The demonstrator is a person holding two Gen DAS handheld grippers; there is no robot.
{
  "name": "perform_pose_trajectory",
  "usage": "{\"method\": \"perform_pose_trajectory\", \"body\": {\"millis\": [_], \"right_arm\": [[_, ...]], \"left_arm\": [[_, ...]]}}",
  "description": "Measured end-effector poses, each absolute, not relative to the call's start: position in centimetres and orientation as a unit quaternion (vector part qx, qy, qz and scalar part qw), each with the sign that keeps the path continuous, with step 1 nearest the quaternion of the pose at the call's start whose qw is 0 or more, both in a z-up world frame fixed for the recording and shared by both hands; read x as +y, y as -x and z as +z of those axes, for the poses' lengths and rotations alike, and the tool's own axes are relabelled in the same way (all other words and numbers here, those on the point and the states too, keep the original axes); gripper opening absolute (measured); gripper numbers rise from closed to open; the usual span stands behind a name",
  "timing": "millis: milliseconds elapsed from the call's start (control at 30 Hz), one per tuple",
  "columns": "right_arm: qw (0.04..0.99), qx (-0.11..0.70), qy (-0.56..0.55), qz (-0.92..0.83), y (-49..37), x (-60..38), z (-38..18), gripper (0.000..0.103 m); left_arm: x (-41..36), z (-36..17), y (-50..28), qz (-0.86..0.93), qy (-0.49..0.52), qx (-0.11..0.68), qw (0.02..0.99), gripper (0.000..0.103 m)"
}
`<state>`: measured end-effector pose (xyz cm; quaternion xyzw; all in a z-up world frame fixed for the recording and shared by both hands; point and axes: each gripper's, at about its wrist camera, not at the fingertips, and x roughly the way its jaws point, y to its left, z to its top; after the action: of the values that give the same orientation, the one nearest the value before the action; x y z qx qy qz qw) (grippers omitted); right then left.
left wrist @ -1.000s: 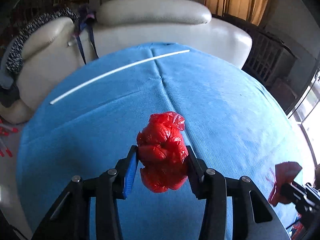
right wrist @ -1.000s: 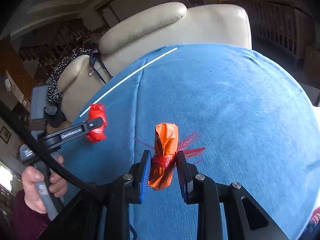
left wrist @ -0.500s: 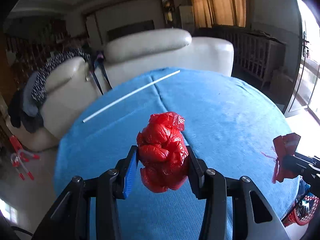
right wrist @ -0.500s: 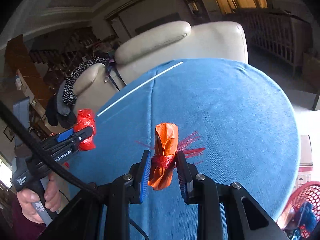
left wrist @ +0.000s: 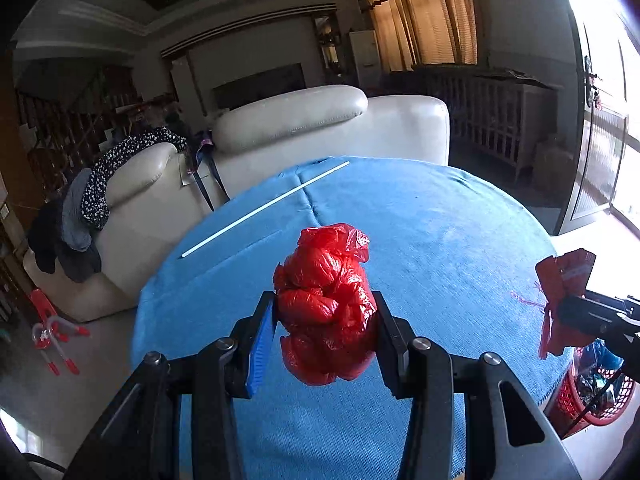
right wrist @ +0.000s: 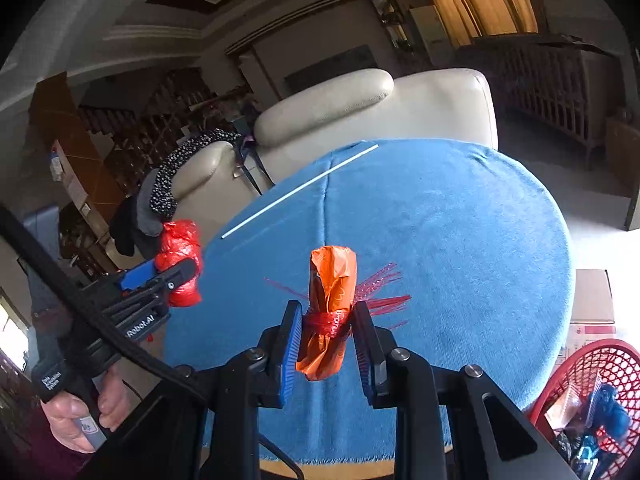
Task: Collect trash
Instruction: 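Lift the red bag and orange wrapper and carry them toward the wastebasket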
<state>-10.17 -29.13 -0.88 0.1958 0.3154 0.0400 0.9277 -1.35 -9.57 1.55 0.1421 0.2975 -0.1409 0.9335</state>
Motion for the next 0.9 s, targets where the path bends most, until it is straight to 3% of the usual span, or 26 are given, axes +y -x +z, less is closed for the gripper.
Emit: {"method": "perform_pose_trajectory", "body": {"millis": [900], "right_arm": [[0.930, 0.303, -0.206, 0.035, 13.6, -30.2, -0.5, 0.028]], "left_arm": [[-11.9, 1.6, 4.1, -0.156, -0.170, 0.281, 0.932, 0.048]]}}
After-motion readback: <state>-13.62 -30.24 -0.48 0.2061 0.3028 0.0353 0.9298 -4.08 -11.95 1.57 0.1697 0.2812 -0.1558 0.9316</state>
